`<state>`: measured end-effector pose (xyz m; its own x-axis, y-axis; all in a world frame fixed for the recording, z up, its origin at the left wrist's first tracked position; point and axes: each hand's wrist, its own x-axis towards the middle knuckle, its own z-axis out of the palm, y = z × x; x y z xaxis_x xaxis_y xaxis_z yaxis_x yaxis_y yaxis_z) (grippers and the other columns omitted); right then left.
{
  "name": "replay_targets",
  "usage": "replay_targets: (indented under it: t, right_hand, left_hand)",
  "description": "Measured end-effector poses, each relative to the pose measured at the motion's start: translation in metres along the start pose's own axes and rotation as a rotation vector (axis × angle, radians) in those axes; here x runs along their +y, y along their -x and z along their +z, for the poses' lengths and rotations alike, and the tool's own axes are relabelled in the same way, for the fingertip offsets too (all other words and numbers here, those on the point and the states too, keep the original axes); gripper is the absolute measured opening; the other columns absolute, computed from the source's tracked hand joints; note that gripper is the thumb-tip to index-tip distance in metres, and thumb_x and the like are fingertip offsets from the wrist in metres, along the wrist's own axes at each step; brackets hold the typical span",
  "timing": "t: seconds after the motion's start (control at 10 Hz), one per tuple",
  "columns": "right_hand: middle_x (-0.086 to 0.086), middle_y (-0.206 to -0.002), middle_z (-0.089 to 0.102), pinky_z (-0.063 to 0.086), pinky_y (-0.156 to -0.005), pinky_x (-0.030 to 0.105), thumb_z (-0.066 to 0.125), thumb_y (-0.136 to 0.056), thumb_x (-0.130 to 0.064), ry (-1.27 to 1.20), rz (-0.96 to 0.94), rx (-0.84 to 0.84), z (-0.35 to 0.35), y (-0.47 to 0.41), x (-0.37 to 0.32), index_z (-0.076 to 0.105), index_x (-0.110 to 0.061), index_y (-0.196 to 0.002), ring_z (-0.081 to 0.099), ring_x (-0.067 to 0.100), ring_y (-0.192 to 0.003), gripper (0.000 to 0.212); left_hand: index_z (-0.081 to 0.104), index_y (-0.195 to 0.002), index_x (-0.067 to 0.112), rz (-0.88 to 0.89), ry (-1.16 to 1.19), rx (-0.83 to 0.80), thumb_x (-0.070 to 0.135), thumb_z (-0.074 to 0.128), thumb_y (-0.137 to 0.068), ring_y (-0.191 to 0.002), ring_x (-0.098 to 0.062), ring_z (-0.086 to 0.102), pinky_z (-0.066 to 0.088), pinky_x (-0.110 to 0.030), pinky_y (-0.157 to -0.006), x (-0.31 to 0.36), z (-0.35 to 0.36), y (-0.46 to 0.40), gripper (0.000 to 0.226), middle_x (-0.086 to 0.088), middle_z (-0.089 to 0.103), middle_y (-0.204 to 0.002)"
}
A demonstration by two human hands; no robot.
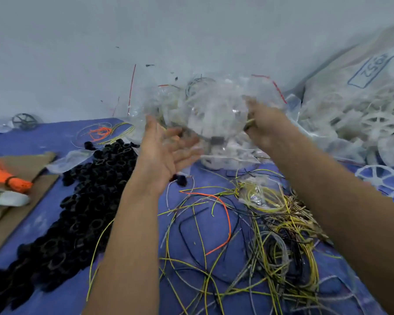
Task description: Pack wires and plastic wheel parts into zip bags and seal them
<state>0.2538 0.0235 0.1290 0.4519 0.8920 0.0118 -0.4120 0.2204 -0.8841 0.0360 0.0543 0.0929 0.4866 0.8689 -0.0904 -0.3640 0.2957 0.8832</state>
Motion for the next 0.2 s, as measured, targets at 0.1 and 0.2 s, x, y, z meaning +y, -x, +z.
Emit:
replay_targets:
  t: [0.1, 0.2]
  right_hand:
    - [0.019, -0.092, 0.061, 0.060, -0.067, 0.032, 0.061, -0.099, -0.006, -0.313, 0.002, -0.030, 0.036, -0.047, -0.031, 0.054, -0.001, -0.108, 0.066, 0.022, -0.068, 0.012]
    - [0.029, -0.112, 0.054, 0.061, -0.087, 0.042, 0.073, -0.092, -0.010, -0.156, 0.077, -0.031, 0.045, -0.053, -0.033, 0.049, 0.003, -0.111, 0.065, 0.037, -0.109, 0.033]
  left_hand:
    - [0.055, -0.109, 0.012, 0.164, 0.149, 0.129, 0.064, 0.036, -0.103, -0.084, -0.033, 0.075, 0.061, -0.038, -0.068, 0.008, 0.024, -0.025, 0.057, -0.020, 0.075, -0.111]
    - [0.058, -0.107, 0.011, 0.237, -0.048, 0.234, 0.056, 0.039, -0.106, -0.061, -0.021, 0.067, 0.055, -0.030, -0.056, 0.002, 0.043, -0.030, 0.049, -0.008, 0.073, -0.087]
